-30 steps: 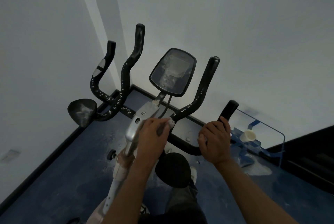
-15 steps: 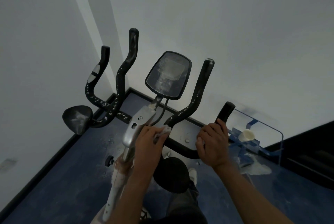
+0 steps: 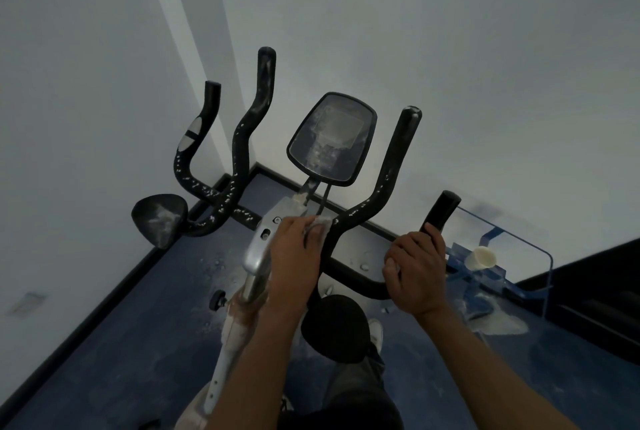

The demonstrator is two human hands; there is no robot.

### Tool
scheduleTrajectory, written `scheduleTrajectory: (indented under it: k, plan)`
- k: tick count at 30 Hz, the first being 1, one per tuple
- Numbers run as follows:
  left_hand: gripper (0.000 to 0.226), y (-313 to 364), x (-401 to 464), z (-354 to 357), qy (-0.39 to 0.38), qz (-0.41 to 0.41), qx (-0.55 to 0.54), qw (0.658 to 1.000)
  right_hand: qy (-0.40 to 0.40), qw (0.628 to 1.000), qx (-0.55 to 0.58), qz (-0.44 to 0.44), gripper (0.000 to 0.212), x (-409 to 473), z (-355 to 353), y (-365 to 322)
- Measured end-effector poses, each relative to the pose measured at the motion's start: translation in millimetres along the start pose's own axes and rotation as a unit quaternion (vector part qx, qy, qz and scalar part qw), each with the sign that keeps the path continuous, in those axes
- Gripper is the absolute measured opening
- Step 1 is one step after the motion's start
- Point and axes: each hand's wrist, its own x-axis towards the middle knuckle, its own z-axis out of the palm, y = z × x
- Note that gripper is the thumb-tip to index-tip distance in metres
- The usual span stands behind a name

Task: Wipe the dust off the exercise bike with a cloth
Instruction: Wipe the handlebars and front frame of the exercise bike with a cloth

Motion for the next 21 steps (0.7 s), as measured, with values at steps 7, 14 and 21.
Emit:
scheduleTrajectory:
  k: [7,14,21]
  plan:
    - [0.006,-13,-7,-1,-0.011,-0.008,0.026,1.000,-0.003,1.000,0.000,0.002,0.027,0,0,0]
    - [0.014,9,13,7,-0.030,0.042,0.028,0.998,0.000,1.000,0.001,0.000,0.028,1,0,0]
    - [0.015,-16,11,-3,-0.039,0.026,0.057,0.997,-0.006,1.000,0.001,-0.002,0.028,2,-2,0]
